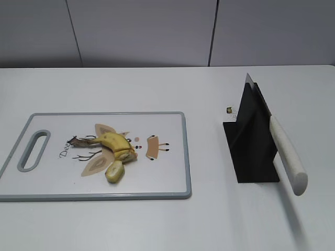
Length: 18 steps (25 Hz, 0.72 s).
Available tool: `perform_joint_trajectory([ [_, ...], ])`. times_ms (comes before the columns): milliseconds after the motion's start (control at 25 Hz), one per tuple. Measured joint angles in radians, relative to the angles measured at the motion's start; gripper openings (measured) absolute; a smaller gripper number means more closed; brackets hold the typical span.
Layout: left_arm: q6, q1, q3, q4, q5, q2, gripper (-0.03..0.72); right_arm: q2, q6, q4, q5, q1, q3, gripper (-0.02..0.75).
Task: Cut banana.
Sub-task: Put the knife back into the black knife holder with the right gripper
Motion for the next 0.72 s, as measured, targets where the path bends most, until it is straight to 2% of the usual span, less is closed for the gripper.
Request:
perform_joint_trajectory([
  [280,0.000,0.000,0.000,0.000,0.000,0.000,0.583,-0.253,-0.051,0.000,0.040,0.000,0.095,0.533],
  [720,-0.001,0.000,0.000,0.000,0.000,0.000,0.583,-0.555,-0.083,0.000,0.078,0.000,0.121,0.533],
])
